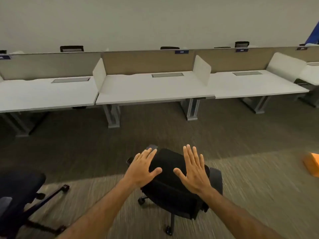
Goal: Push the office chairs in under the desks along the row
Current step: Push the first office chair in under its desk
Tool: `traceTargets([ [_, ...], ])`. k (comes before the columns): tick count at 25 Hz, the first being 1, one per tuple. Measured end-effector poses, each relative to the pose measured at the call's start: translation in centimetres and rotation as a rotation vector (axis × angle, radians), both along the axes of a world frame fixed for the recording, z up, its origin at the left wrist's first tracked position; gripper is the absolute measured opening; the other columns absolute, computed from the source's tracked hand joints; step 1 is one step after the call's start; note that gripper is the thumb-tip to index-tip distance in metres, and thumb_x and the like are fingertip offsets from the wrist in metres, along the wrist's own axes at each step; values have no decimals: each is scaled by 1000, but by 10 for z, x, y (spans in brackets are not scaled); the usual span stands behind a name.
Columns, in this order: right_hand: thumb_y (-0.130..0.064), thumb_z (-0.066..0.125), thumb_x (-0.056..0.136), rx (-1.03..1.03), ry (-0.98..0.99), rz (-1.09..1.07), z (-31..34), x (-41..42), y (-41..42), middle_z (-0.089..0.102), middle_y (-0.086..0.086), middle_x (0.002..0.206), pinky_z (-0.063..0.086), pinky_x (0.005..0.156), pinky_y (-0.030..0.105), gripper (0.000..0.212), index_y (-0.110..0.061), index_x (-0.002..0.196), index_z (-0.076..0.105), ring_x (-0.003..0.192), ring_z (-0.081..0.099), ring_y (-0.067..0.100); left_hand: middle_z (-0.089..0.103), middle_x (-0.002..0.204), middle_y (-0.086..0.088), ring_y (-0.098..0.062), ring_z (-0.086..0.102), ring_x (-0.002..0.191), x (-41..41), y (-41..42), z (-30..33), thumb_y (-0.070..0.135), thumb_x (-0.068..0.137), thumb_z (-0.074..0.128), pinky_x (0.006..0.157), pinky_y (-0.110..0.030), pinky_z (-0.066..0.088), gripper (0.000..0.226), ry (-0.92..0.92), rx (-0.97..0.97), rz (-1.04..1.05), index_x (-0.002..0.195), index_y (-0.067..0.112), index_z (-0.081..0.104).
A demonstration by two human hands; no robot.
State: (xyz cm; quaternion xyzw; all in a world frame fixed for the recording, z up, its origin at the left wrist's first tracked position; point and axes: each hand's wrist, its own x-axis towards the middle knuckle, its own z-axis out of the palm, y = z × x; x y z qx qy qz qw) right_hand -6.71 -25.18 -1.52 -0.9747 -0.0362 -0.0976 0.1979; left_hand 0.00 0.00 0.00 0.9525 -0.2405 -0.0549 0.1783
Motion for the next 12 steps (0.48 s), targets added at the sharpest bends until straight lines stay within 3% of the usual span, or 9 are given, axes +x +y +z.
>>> traceTargets([
  [3, -79, 27, 95, -24, 113, 8, -25, -26, 2, -27, -10, 165, -4, 123, 52, 89, -35, 156, -21, 151, -26, 16, 16, 170, 3, -18, 8, 157, -3, 14, -18, 80, 87, 30, 124, -39, 4, 88, 40, 115, -83, 162, 37, 13],
  [6, -81, 29, 93, -9, 204, 0, -53, -49, 2, -29, -11, 164, -2, 123, 45, 90, -40, 154, -23, 149, -28, 12, 13, 171, 0, -21, 4, 157, 3, 22, -31, 79, 92, 28, 126, -48, 5, 77, 120, 234, -197, 160, 46, 11],
  [12, -84, 19, 89, -46, 384, -78, -77, -53, 8, -28, -5, 164, -4, 124, 41, 90, -38, 154, -22, 147, -33, 11, 5, 172, 1, -24, -2, 158, 27, 23, -48, 74, 98, 32, 125, -55, 0, 71, 253, 405, -359, 159, 51, 4],
])
